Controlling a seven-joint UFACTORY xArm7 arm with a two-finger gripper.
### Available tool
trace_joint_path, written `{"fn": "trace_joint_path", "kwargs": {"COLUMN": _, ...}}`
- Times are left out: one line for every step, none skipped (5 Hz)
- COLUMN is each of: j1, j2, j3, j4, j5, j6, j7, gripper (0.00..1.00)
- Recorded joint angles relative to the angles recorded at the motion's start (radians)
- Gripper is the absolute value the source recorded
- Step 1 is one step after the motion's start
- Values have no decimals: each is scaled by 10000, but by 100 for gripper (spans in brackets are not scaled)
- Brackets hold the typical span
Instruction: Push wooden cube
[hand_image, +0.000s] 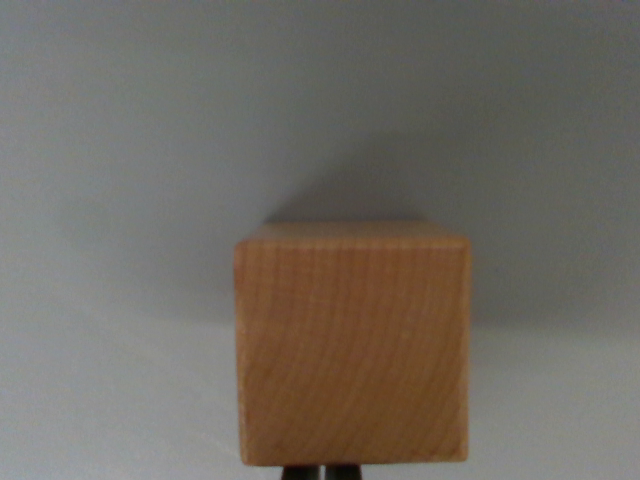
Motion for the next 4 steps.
{"fn": "trace_joint_path", "kwargs": {"j1": 0, "j2": 0, "j3": 0, "j4": 0, "j5": 0, "j6": 0, "j7": 0, "gripper": 100}}
{"fn": "trace_joint_path", "kwargs": {"j1": -4, "j2": 91, "j3": -8, "j4": 145, "j5": -6, "j6": 55, "j7": -9, "gripper": 100}}
{"fn": "trace_joint_path", "kwargs": {"j1": -4, "j2": 91, "j3": -8, "j4": 145, "j5": -6, "j6": 55, "j7": -9, "gripper": 100}}
{"fn": "trace_joint_path", "kwargs": {"j1": -5, "j2": 125, "j3": -10, "j4": 200, "j5": -8, "j6": 75, "j7": -12, "gripper": 100}}
